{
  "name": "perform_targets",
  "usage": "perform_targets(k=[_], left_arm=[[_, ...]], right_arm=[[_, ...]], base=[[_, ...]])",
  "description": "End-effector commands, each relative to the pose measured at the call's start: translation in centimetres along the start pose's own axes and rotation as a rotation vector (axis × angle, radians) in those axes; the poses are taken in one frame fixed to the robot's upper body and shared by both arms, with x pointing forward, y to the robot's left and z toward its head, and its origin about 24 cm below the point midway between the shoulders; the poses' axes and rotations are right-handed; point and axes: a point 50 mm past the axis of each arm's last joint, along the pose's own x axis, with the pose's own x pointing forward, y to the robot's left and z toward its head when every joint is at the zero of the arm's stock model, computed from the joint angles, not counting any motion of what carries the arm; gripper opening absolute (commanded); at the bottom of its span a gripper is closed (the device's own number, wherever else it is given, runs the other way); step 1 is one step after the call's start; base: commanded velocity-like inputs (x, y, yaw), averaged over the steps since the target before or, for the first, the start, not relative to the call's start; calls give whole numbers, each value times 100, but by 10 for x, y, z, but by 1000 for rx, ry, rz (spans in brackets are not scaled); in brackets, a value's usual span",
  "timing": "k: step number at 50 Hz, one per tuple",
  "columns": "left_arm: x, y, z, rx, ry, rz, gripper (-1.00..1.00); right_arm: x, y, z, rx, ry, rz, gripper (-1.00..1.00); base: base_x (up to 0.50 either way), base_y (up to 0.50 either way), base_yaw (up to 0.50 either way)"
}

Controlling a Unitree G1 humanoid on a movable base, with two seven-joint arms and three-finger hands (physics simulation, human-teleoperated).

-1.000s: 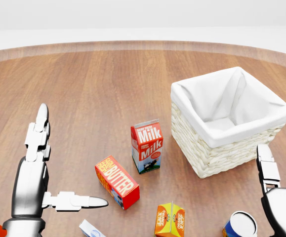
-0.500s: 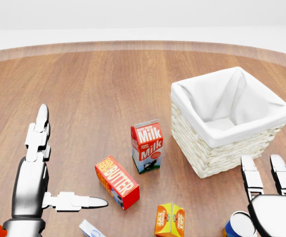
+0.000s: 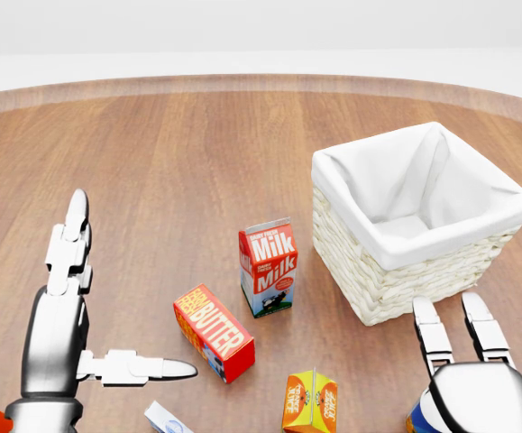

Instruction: Pick up the alphabet soup and the tomato sauce, and put them in the basket.

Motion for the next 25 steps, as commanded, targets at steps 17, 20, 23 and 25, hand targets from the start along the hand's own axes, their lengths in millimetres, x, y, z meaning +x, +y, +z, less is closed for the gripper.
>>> perform_targets(k=[17, 20, 23, 25], left_arm=[[0, 0, -2, -16, 8, 3, 100], [0, 0, -1, -16, 5, 3, 100], [0, 0, -1, -16, 3, 3, 100], [0, 0, -1, -16, 6, 2, 100]], right_arm=[[10, 21, 1, -32, -44, 39, 100], [11, 25, 1, -41, -49, 45, 100], [13, 28, 0, -44, -52, 51, 100], [14, 28, 0, -45, -53, 53, 100]], base=[[0, 0, 0], [0, 0, 0], [0, 0, 0], [0, 0, 0]])
